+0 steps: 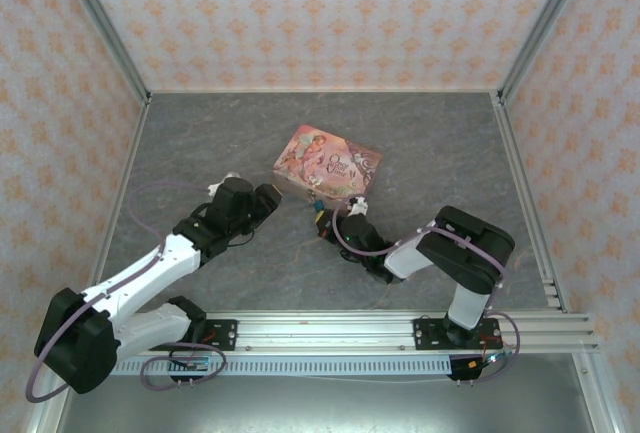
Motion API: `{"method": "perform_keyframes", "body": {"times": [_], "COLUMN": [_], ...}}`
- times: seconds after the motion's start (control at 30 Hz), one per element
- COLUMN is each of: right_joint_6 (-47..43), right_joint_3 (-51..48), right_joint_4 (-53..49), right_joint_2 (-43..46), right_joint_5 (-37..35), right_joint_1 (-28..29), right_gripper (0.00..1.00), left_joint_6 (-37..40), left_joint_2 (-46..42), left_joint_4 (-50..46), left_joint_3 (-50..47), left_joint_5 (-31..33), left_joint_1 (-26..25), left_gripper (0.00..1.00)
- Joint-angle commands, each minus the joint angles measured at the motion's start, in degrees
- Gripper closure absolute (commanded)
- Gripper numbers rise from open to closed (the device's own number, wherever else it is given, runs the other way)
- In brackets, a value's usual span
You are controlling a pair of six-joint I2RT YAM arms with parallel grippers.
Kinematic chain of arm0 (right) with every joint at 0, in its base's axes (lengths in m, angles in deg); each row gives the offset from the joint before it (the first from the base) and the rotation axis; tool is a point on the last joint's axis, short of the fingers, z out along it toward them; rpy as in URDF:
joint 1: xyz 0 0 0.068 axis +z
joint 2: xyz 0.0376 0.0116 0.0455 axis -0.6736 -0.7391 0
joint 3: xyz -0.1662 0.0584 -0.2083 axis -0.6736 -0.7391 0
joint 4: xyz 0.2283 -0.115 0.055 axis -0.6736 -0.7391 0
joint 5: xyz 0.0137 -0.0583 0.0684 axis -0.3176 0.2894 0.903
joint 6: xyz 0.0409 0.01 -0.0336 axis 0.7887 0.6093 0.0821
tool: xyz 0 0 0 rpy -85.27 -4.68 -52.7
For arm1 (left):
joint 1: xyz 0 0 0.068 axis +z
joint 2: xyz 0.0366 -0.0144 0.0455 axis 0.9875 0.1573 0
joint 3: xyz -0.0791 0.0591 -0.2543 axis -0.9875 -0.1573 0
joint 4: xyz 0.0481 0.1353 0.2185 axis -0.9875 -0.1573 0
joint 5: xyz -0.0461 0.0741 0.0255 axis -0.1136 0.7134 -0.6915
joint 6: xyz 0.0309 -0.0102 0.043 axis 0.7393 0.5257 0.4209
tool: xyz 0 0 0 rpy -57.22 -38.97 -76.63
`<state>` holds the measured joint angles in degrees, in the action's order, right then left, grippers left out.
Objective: Unlock a padlock with a key
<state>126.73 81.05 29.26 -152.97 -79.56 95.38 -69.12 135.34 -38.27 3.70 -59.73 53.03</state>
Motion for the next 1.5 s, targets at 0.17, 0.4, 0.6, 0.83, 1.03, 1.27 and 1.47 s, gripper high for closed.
{"method": "perform_keyframes", "body": {"times": [0.17,0.4,0.6,0.83,1.03,1.27,1.47], "right_joint_6": [5.66,-0.71,-5.36,-7.25,-12.3,-16.14,-18.23], "right_joint_3": [-2.4,-3.04,-1.05,0.36,3.5,4.9,-1.19], "right_joint_4": [-0.08,-7.85,-8.73,-3.28,-6.88,2.28,13.09], "right_joint_2": [1.94,9.11,10.55,8.18,7.64,3.2,4.77], "right_joint_5": [1.22,1.08,10.49,17.13,22.5,31.6,32.59], "right_joint_1": [-1.43,-1.98,-6.78,-13.75,-19.91,-28.04,-30.36], "right_gripper": [0.78,0.48,0.37,0.34,0.33,0.32,0.32], "left_joint_6": [11.41,20.84,24.32,26.17,27.22,24.3,19.89], "left_joint_2": [4.97,17.94,28.88,38.5,39.02,33.35,27.71], "left_joint_4": [-3.32,-1.07,2.45,2.88,2.9,5.86,9.29], "left_joint_3": [5.86,17.36,24.86,30.09,27.3,16.57,8.0], "left_joint_5": [-4.37,-11.07,-14.33,-16.22,-17.71,-19.42,-17.96], "left_joint_1": [9.83,12.58,14.07,14.69,14.72,13.85,11.39], "left_gripper": [0.25,0.24,0.24,0.23,0.24,0.28,0.28]}}
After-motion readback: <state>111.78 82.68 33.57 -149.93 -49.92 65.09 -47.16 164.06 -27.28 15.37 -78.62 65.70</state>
